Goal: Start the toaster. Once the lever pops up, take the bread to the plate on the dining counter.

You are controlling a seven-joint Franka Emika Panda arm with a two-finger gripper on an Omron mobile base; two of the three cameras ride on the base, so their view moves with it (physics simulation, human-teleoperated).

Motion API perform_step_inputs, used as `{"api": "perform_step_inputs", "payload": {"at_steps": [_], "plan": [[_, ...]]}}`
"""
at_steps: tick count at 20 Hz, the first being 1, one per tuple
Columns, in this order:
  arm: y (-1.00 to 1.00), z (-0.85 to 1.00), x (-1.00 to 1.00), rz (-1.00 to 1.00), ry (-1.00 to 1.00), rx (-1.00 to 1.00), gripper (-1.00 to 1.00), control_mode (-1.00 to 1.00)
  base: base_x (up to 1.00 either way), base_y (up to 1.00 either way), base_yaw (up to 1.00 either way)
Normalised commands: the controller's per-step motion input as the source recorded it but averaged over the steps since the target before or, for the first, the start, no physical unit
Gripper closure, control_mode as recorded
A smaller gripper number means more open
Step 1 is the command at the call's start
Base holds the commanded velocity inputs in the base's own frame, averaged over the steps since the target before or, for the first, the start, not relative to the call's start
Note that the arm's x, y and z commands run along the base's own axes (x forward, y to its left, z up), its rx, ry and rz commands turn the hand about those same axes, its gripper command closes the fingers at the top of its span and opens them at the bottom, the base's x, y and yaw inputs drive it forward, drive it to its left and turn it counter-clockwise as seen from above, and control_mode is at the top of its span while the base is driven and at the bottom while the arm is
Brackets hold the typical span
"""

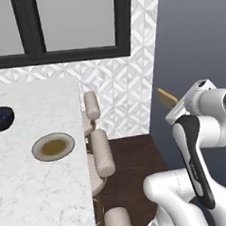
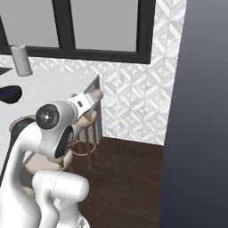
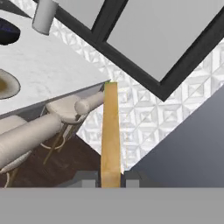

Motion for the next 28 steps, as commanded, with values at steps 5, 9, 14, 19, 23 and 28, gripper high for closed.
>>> {"api": "perform_step_inputs", "payload": {"at_steps": [5, 9, 14, 19, 23, 28], "plan": [[0.00, 0.00, 0.00, 0.00, 0.00, 0.00, 1.00, 1.00, 0.38, -0.06, 0.56], [0.00, 0.00, 0.00, 0.00, 0.00, 0.00, 1.00, 1.00, 0.00, -0.13, 0.65], [0.00, 0.00, 0.00, 0.00, 0.00, 0.00, 1.00, 1.00, 0.23, 0.00, 0.62], [0.00, 0.00, 0.00, 0.00, 0.00, 0.00, 1.00, 1.00, 0.14, 0.00, 0.62], [0.00, 0.00, 0.00, 0.00, 0.00, 0.00, 1.00, 1.00, 0.00, 0.00, 0.64], [0.00, 0.00, 0.00, 0.00, 0.00, 0.00, 1.00, 1.00, -0.10, 0.03, 0.58]]}}
